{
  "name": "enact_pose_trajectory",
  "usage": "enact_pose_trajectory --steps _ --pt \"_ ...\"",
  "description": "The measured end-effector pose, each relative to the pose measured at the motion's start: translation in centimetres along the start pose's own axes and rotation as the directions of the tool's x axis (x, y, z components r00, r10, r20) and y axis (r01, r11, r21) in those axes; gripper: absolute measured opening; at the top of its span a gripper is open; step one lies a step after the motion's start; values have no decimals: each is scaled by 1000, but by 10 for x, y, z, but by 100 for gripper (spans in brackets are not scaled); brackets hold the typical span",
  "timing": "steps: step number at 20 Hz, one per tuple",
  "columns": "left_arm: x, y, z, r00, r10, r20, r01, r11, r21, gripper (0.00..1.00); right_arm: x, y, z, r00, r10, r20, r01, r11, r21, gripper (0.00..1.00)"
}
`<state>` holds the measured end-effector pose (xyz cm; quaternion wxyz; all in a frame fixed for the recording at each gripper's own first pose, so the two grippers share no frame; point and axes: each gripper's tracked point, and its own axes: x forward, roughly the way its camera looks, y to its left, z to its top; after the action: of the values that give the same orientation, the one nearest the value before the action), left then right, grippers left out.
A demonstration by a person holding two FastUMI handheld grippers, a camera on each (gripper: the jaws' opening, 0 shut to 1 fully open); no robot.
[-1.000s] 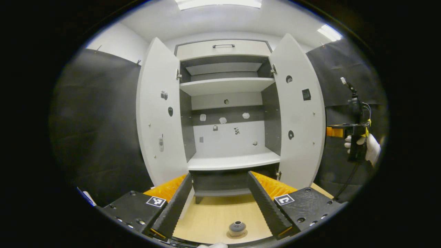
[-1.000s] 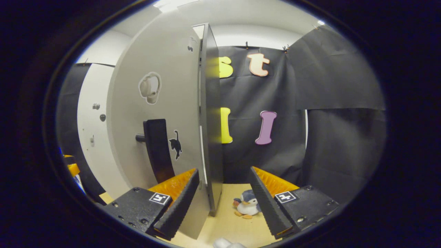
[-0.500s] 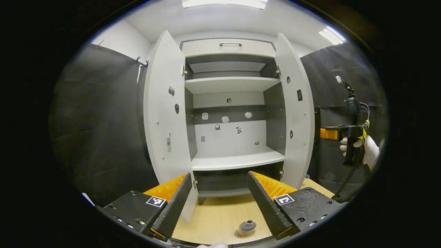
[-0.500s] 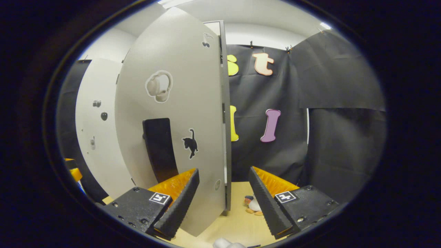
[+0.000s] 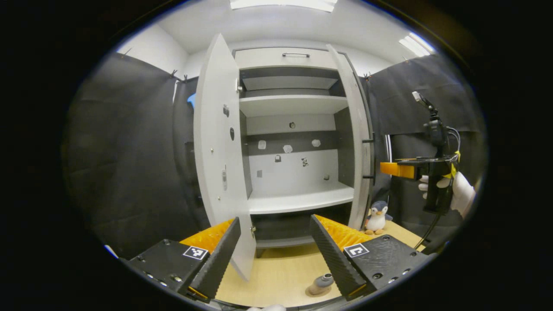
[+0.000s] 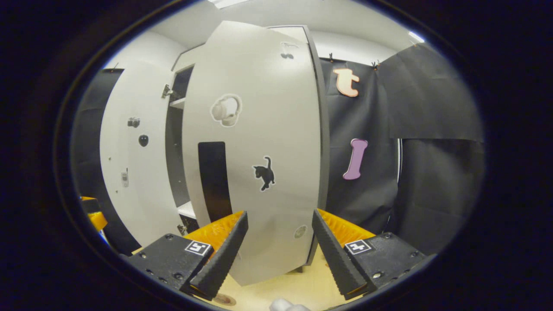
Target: Grasp the bottle in the cabinet with the left hand and place it on the coaster, then close the right door with the right hand and the left door with the left hand.
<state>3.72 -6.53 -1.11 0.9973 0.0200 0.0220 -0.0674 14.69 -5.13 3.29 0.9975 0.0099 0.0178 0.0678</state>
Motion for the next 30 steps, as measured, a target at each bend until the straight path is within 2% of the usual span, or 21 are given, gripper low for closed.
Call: enact_pose_trajectory --steps 10,13,18,24,30 --pt "-4 56 5 1000 29 4 -29 1000 5 99 -50 44 -14 999 -30 16 30 999 -22 98" --pt "-15 91 16 997 79 20 -80 997 9 98 -64 54 -31 999 -37 3 37 999 1 98" --pt "-24 171 41 973 223 59 -227 971 75 98 -79 71 -56 1000 -18 -22 19 999 46 98" --pt "17 237 52 950 303 69 -307 951 43 98 -98 81 -84 997 -13 -81 16 999 39 98" --pt "69 253 52 951 304 62 -307 951 31 98 -117 80 -97 993 -29 -117 32 999 28 98"
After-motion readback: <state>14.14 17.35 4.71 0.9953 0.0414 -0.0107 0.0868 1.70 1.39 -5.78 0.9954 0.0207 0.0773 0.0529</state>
